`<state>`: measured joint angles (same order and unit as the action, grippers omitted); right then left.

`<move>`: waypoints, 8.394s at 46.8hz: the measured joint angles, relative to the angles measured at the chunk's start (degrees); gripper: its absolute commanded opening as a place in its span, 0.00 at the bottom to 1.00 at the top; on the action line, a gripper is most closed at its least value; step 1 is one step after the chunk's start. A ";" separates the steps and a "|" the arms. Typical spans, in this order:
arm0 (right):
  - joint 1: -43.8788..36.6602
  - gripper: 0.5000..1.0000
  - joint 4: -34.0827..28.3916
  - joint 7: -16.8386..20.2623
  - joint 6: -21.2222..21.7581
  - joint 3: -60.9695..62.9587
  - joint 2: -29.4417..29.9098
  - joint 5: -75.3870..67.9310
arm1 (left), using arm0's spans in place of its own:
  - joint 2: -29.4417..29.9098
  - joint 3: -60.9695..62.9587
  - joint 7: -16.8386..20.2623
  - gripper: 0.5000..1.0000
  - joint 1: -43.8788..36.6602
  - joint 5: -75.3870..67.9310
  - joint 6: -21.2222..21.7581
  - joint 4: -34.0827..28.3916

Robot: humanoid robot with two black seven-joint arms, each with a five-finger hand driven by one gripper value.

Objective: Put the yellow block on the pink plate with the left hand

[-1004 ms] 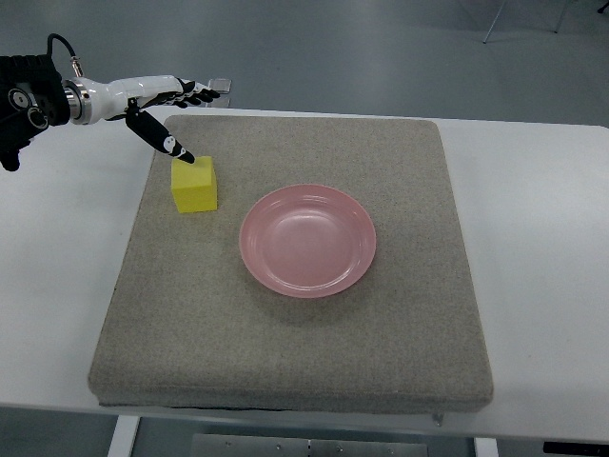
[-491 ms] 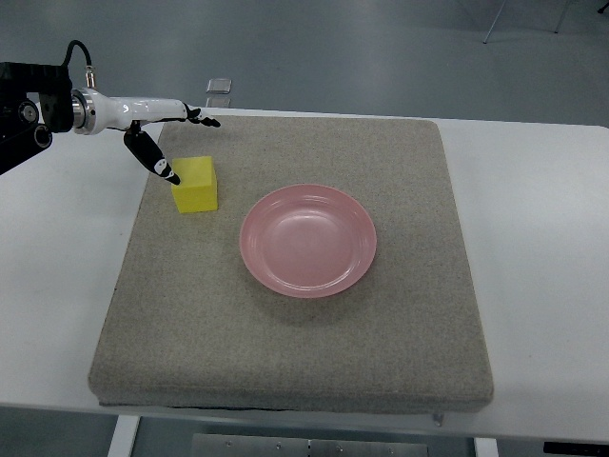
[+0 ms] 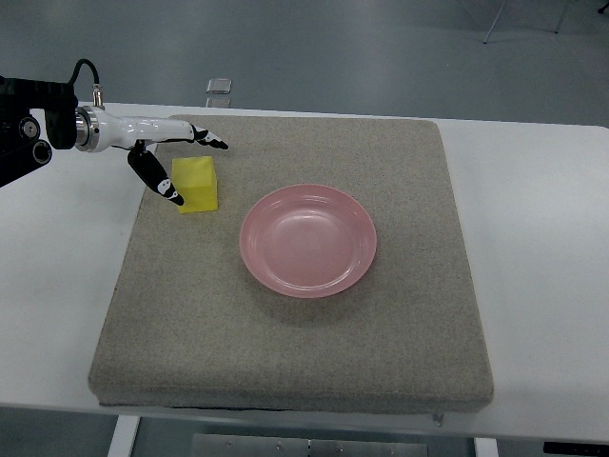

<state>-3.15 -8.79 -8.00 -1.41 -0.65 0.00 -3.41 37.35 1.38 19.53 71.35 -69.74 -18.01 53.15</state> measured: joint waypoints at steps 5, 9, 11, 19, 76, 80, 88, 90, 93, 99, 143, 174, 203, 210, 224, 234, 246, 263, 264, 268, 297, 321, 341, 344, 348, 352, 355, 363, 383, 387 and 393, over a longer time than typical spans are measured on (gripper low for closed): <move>-0.01 0.85 0.00 0.00 0.00 -0.02 0.00 0.02 | -0.04 -0.13 -0.02 0.98 -0.15 0.42 0.11 -0.29; 0.04 0.85 0.00 0.00 0.00 -0.01 0.00 0.03 | -0.08 -0.19 -0.02 0.98 -0.21 0.48 0.25 -0.39; 0.05 0.85 0.00 0.00 0.00 -0.02 0.00 0.03 | -0.12 -0.20 -0.02 0.98 -0.49 0.48 0.40 -0.51; -0.01 0.85 0.00 0.00 0.00 0.00 0.00 0.03 | -0.34 -0.29 -0.02 0.97 -1.32 0.48 0.50 -0.78; -0.01 0.85 0.00 0.00 0.02 -0.02 0.00 0.01 | -2.03 -0.61 -0.04 0.00 -3.62 -0.59 2.31 -3.95; 0.00 0.85 0.00 0.00 0.01 0.00 0.00 0.01 | -2.05 -0.75 -0.04 0.00 -3.28 -0.50 2.48 -3.95; 0.00 0.85 0.00 0.00 0.00 0.01 0.00 0.01 | -2.04 -0.90 -0.04 0.00 -2.87 -0.41 3.84 -3.83; 0.00 0.85 0.00 0.00 0.00 0.00 0.00 0.01 | -2.06 -0.96 -0.04 0.00 -2.72 -0.41 3.91 -3.73; -0.01 0.85 0.00 0.00 0.00 -0.02 0.00 0.01 | -2.06 -1.43 -0.03 0.00 -2.28 -0.41 3.98 -3.41; -0.02 0.85 0.00 0.00 0.00 -0.05 0.00 0.00 | -2.04 -2.45 -0.02 0.00 -1.38 -0.32 4.04 -2.85; 0.02 0.85 0.00 0.00 0.01 -0.03 0.00 0.01 | -7.23 -3.17 0.33 0.00 3.09 -0.24 3.44 12.72; 0.03 0.85 0.00 0.00 0.02 0.00 0.00 0.01 | -13.19 1.26 0.17 0.00 2.17 -5.06 3.56 7.68; 0.02 0.85 0.00 0.00 0.00 -0.03 0.00 0.04 | -13.19 1.15 0.15 0.87 0.94 -4.59 3.77 7.42; 0.01 0.85 0.00 0.00 0.00 0.01 0.00 0.04 | -13.19 1.12 0.21 0.96 0.90 -4.62 3.91 7.47; -0.01 0.85 0.00 0.00 0.00 -0.01 0.00 0.00 | -12.75 0.18 0.16 0.98 1.60 -4.52 4.05 6.52; -0.01 0.85 0.00 0.00 0.00 0.01 0.00 0.01 | -11.28 -2.21 0.15 0.98 1.62 -4.36 4.12 0.70; 0.00 0.85 0.00 0.00 0.00 -0.01 0.00 0.02 | -10.11 -4.61 0.15 0.97 1.03 -3.47 4.18 -7.01; -0.01 0.85 0.00 0.00 0.02 -0.01 0.00 0.03 | -10.47 -4.52 0.18 0.96 -0.57 -0.05 8.72 -14.00; -0.01 0.85 0.00 0.00 0.02 0.00 0.00 0.02 | -10.57 -4.54 0.18 0.96 -0.84 0.30 9.23 -14.29; 0.00 0.85 0.00 0.00 0.02 -0.02 0.00 0.00 | -10.87 -4.74 0.14 0.96 -1.20 2.72 11.43 -15.77; -0.01 0.85 0.00 0.00 0.01 -0.01 0.00 0.00 | -16.22 -9.28 2.29 0.92 -7.81 32.39 18.55 -24.43; -0.02 0.85 0.00 0.00 0.00 0.00 0.00 0.01 | -19.91 -23.12 4.93 0.95 -14.02 44.30 18.43 -28.20; -0.02 0.85 0.00 0.00 0.00 -0.02 0.00 0.00 | -22.62 -23.40 3.71 0.92 -13.94 62.18 17.44 -32.32; -0.02 0.85 0.00 0.00 0.00 0.00 0.00 0.00 | -23.85 -23.42 2.86 0.91 -13.55 62.76 17.43 -33.92; -0.02 0.85 0.00 0.00 0.00 -0.01 0.00 0.00 | -25.20 -23.51 0.01 0.89 -13.02 63.07 17.48 -35.94; 0.01 0.85 0.00 0.00 0.00 -0.01 0.00 0.01 | -26.13 -23.56 -2.28 0.89 -12.84 64.40 17.66 -36.49; 0.00 0.85 0.00 0.00 0.00 -0.03 0.00 0.01 | -26.19 -23.73 -2.47 0.89 -12.83 66.26 17.32 -36.47; 0.00 0.85 0.00 0.00 0.00 -0.01 0.00 0.01 | -26.26 -28.17 -1.69 0.89 -12.81 70.56 13.02 -36.65; 0.00 0.85 0.00 0.00 0.02 -0.03 0.00 0.01 | -24.95 -39.24 -0.44 0.98 -12.86 70.58 5.92 -36.85; -0.01 0.85 0.00 0.00 0.02 -0.03 0.00 0.01 | -24.97 -38.61 -0.45 0.98 -13.33 70.47 6.67 -36.89; 0.00 0.85 0.00 0.00 0.02 -0.03 0.00 0.01 | -25.16 -38.57 -0.45 0.98 -13.51 70.45 6.83 -36.89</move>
<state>-3.15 -8.79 -8.00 -1.40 -0.69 0.00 -3.40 12.19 -37.19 19.08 57.84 0.71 -11.17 16.26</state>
